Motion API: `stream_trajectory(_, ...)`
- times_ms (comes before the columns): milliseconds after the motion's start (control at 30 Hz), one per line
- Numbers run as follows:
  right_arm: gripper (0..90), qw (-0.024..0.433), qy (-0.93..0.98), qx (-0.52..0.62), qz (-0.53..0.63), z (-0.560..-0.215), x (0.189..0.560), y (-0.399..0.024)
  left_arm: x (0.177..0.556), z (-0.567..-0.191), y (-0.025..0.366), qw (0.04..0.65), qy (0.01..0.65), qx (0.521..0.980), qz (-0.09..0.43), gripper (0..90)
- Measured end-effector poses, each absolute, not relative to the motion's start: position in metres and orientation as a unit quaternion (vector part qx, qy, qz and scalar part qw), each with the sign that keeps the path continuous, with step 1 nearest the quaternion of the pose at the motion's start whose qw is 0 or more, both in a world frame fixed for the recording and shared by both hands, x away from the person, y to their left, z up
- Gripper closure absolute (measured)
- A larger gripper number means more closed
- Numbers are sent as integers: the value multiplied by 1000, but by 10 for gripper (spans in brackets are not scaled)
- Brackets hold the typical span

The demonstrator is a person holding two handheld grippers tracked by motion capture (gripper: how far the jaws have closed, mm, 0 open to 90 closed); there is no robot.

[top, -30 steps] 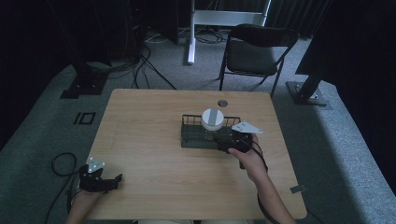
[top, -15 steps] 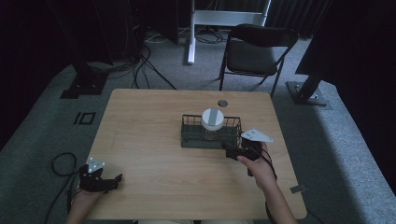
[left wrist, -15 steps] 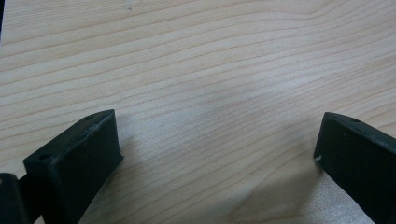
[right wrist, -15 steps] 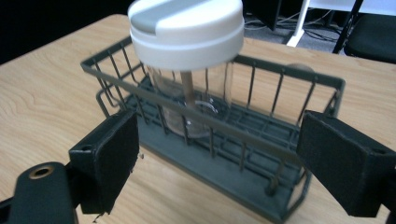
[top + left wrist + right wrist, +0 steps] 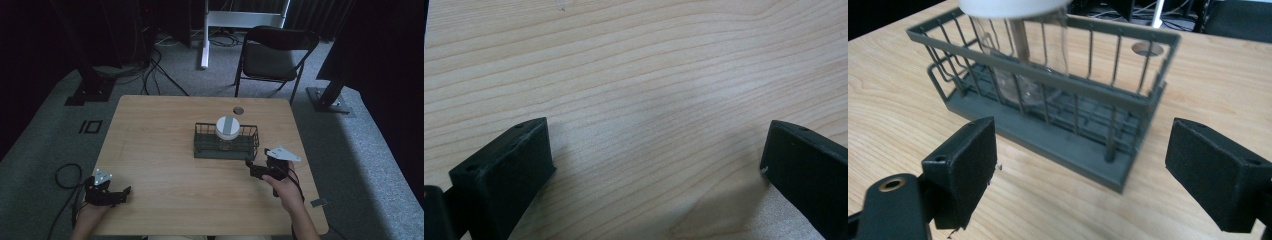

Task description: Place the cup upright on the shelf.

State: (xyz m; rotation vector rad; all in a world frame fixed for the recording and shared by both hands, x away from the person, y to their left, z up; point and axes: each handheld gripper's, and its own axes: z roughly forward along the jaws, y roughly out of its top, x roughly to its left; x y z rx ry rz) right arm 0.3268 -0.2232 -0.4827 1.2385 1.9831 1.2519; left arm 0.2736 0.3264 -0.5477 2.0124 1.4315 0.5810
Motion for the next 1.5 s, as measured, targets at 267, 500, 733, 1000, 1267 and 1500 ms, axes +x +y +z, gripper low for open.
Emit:
stream_trajectory(267,129,243,727,466,441,-498,321,-239,274,-548,326,298,539,757,219,6)
stream_trajectory(500,129,248,730,477,422,-513,319,-248,274,-548,326,298,538,757,219,6)
stream_trajectory(733,129,255,732,489,401,-528,318,-256,274,-548,326,298,539,757,219,6)
stream_trajectory(1000,129,258,730,506,380,-540,320,-266,274,-548,326,298,539,757,219,6)
stream_trajectory(1267,129,260,726,523,363,-546,321,-274,274,-548,326,298,539,757,219,6)
stream_trajectory(1500,129,268,710,550,348,-548,322,-281,274,-548,326,298,539,757,219,6)
